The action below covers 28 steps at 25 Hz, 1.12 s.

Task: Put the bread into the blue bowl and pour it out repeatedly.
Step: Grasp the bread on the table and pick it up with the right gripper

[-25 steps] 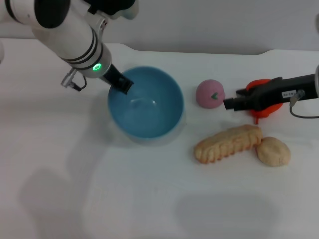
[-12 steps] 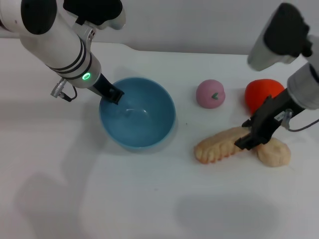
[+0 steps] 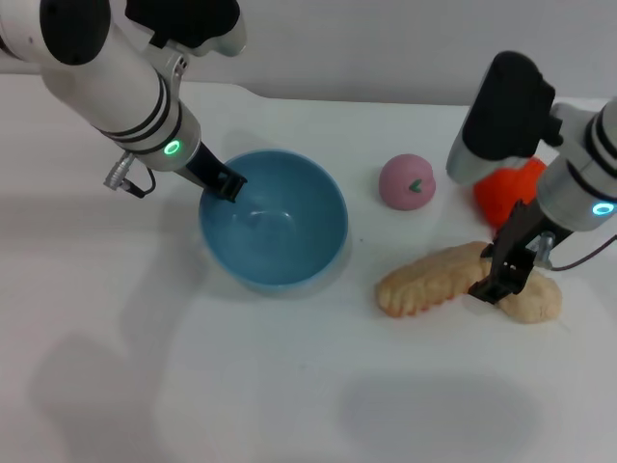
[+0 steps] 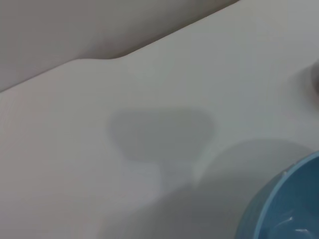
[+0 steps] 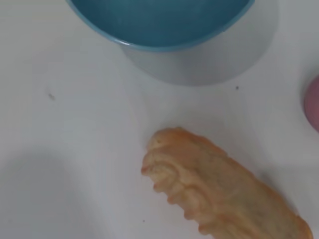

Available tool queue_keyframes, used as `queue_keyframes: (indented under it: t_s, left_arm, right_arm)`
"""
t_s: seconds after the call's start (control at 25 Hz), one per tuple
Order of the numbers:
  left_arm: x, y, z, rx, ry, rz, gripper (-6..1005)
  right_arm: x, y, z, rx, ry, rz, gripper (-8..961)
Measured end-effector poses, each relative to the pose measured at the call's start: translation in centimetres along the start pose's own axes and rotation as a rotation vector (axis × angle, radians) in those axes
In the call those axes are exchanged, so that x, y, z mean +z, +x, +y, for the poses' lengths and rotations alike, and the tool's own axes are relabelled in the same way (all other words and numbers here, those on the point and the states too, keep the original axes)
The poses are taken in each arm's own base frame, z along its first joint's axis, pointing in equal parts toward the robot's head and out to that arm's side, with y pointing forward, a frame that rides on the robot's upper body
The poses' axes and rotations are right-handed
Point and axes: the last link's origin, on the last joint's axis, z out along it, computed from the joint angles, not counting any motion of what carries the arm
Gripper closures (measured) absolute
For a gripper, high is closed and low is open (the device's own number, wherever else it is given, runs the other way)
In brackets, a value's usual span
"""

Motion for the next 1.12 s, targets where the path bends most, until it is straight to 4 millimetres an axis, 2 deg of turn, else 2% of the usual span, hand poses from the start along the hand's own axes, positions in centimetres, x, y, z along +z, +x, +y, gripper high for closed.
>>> queue_keyframes:
  t_s: [0.44, 1.08, 1.12]
  left_arm:
    - [-0.1, 0.4, 0.6, -0.012, -0.026, 0.012, 1000]
    - [-0.1, 0.6, 1.0, -0.027, -0.052, 0.025, 1000]
    - [-0.1, 0.7, 1.0, -0.027, -0.052, 0.025, 1000]
  right_arm:
    - [3.5, -0.7, 0.4, -0.105, 0.102, 0.049, 437]
    - [5.1, -0.9, -0.1, -0.121, 0.182, -0.003, 465]
    - [5.1, -0.8, -0.1, -0.122, 0.184, -0.003, 520]
